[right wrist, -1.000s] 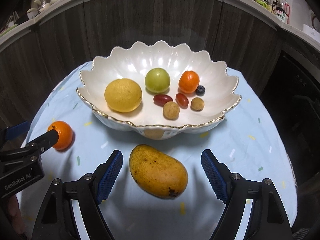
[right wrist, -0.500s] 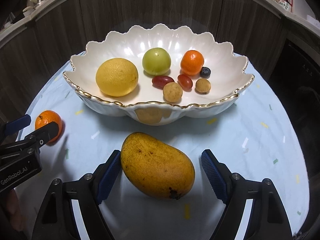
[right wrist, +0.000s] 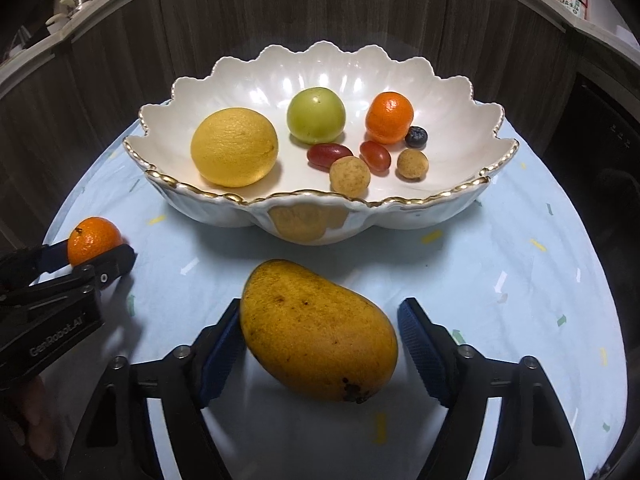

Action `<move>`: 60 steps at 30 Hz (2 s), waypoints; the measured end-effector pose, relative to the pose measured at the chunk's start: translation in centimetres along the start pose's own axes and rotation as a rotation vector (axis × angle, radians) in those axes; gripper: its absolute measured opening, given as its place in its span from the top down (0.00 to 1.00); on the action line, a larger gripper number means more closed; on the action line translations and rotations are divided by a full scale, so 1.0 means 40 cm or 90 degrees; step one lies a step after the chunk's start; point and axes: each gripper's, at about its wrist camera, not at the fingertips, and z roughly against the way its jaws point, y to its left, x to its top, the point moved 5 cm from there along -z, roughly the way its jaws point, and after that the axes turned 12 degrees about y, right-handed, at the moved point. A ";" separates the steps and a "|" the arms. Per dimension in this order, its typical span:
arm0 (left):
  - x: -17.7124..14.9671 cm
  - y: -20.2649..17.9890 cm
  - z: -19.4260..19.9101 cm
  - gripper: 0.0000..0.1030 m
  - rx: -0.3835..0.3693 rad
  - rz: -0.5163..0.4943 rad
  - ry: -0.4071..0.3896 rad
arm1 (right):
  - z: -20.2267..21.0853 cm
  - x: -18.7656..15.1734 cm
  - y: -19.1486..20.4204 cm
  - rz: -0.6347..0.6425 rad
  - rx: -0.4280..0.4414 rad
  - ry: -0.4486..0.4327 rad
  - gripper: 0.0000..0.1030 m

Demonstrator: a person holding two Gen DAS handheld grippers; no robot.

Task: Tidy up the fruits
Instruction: 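Grasp the mandarin with the left tool while the right tool grasps the mango, then lift and carry the mandarin and mango over the white bowl with both tools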

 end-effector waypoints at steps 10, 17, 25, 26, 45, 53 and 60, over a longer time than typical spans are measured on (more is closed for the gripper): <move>-0.004 -0.003 0.017 0.55 -0.002 -0.001 -0.009 | 0.008 0.001 0.006 0.005 0.011 -0.003 0.38; -0.008 -0.005 0.046 0.56 -0.001 0.008 -0.014 | 0.026 -0.004 -0.002 0.004 0.018 -0.006 0.39; -0.012 -0.013 0.083 0.56 0.001 0.013 -0.023 | 0.071 0.000 -0.007 0.006 0.025 -0.022 0.39; -0.013 -0.015 0.087 0.56 0.002 0.013 -0.024 | 0.077 0.000 -0.008 0.006 0.026 -0.024 0.39; 0.000 -0.068 0.166 0.56 0.001 0.014 -0.040 | 0.165 0.013 -0.049 0.000 0.032 -0.062 0.39; 0.033 -0.105 0.208 0.56 -0.006 0.003 -0.060 | 0.206 0.041 -0.096 -0.014 0.027 -0.088 0.39; 0.064 -0.136 0.232 0.56 -0.013 -0.006 -0.071 | 0.243 0.069 -0.129 -0.019 0.023 -0.111 0.39</move>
